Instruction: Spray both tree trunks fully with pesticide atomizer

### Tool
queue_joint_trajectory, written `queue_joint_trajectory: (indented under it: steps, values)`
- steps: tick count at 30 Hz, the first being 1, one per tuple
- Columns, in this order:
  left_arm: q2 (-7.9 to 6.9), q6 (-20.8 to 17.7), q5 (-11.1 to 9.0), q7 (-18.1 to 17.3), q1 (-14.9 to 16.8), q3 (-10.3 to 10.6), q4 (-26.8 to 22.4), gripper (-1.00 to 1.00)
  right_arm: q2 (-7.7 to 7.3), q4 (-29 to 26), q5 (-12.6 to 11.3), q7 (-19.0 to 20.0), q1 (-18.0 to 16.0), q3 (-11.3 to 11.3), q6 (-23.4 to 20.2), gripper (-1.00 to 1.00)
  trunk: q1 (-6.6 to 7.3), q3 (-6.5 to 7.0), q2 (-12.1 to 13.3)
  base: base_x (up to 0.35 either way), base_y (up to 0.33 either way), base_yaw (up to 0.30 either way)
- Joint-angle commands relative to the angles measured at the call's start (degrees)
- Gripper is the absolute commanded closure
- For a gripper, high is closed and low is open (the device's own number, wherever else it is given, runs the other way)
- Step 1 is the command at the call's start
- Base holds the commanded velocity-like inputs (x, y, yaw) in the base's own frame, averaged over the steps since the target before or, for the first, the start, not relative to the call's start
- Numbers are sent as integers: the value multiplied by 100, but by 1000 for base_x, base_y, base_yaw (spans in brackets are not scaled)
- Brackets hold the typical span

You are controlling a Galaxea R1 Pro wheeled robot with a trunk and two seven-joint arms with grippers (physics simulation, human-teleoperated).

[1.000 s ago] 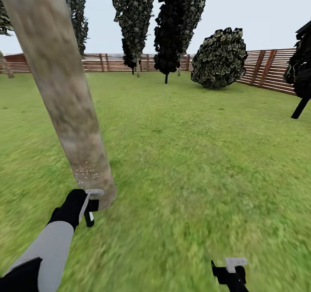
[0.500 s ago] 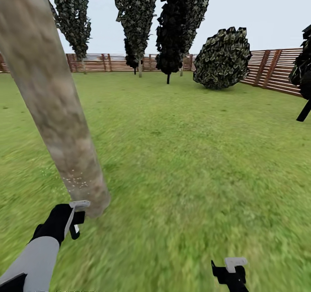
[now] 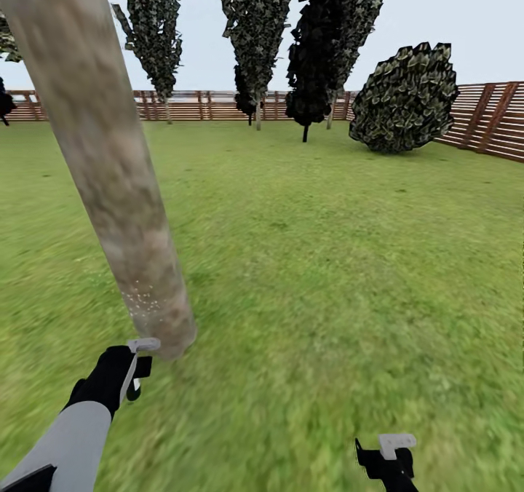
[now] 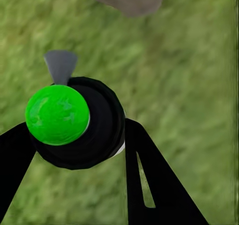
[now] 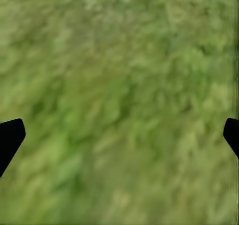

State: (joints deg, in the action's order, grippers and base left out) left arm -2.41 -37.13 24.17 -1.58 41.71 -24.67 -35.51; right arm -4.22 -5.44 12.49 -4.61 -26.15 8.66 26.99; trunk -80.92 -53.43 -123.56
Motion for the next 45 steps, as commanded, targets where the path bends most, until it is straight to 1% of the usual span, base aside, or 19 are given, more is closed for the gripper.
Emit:
queue_joint_trajectory:
  steps: [1, 8, 14, 38, 45]
  values:
    - [4, -25, 25, -18, 4, -15, -12, 100, 1, 7, 61, -19, -4, 39, 16, -100, 1, -5, -2, 17, -274, 1]
    - [-3, -31, 19, -17, 4, -1, -17, 100, -10, 8, 61, -14, -4, 39, 16, -100, 1, -5, -2, 3, -277, 0]
    - [-5, -31, 2, -17, 4, -51, -17, 100, -1, 6, 61, -21, -4, 39, 16, -100, 1, -5, -2, 87, -273, 19]
    - [4, -31, -9, -17, 4, -29, -17, 100, 9, 8, 61, -23, -4, 39, 16, -100, 1, -5, -2, 153, -261, 268]
    - [4, -31, -9, -17, 4, -29, -17, 100, 2, 14, 68, -21, -4, 39, 16, -100, 1, -5, -2, 146, -261, 60]
